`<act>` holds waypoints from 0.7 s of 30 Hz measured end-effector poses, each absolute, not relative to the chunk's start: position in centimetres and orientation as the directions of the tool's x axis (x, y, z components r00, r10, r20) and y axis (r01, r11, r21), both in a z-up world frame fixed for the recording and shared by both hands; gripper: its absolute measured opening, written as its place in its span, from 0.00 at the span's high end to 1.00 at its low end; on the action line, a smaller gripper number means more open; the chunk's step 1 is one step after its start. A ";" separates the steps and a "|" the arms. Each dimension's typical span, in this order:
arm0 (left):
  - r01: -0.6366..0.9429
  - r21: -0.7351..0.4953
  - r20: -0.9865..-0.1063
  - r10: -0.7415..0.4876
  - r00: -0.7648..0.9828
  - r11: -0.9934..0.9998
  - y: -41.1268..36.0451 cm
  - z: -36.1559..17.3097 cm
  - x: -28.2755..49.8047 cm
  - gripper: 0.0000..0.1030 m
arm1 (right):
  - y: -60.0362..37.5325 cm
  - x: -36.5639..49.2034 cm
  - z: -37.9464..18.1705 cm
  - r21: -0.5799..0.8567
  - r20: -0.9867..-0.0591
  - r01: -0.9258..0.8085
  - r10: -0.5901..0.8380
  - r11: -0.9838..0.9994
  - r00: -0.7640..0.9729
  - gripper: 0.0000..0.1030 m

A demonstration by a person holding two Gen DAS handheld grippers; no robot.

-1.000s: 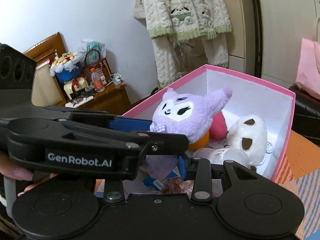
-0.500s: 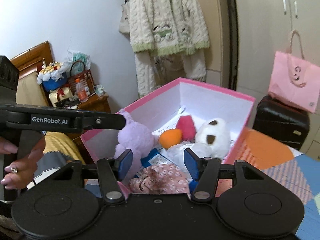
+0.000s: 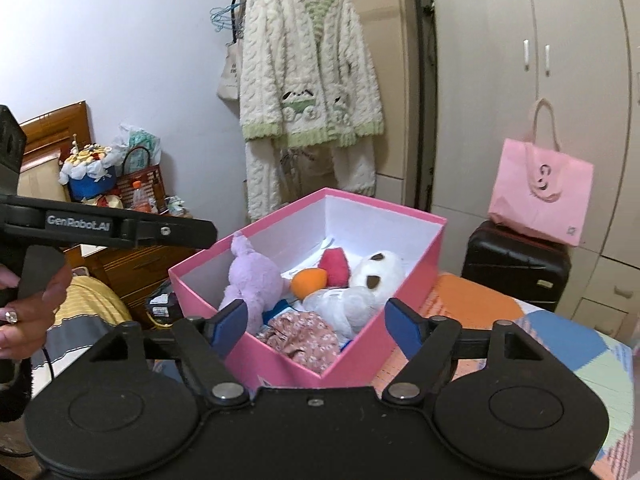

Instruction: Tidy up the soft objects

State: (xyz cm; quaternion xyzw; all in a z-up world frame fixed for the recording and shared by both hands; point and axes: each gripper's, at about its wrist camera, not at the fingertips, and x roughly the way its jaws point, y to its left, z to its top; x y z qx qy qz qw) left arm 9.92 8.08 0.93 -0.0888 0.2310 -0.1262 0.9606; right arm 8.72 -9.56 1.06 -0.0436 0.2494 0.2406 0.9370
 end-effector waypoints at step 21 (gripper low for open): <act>0.163 -0.117 -0.538 -0.201 0.819 0.980 3.2 2.2 8.5 0.00 | -16.1 4.5 3.2 0.038 -0.544 -0.059 0.070 0.998 0.836 0.00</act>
